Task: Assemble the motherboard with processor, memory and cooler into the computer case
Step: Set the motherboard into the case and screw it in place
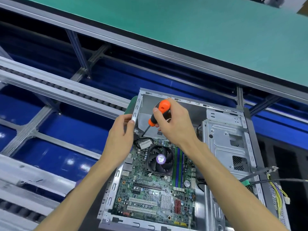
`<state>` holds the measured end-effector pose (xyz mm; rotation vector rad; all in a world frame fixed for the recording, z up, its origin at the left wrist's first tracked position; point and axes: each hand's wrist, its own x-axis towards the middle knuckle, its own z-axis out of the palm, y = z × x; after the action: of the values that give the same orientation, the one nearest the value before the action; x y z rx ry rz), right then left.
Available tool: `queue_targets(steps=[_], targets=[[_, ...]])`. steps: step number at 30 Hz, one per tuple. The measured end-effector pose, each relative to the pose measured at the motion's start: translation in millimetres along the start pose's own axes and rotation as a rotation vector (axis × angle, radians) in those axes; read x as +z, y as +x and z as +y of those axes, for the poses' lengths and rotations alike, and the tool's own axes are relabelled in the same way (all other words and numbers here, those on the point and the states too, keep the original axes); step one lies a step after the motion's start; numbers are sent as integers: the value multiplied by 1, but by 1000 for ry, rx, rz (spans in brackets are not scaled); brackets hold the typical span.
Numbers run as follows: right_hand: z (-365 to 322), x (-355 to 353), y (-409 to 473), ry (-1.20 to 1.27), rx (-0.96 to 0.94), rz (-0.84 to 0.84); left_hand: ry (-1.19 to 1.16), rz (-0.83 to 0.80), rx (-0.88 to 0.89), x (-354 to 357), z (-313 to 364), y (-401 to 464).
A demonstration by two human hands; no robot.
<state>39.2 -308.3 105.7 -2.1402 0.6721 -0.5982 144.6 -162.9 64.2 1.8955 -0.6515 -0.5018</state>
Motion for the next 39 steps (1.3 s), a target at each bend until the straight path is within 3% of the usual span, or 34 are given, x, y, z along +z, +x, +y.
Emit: queue_targets(steps=[22,30,34,39], targets=[[8,13,2,-66,-2,-37,-17,-8,-22,1,-1,1],[9,17,3,-189,-156,-55,-23,-7,-2,1,-1,2],[9,24,7,-180,-136,-74,49,-19,17,-1,0,3],[7,34,11,-51,-54,-67,247,79,346,-20,22,8]])
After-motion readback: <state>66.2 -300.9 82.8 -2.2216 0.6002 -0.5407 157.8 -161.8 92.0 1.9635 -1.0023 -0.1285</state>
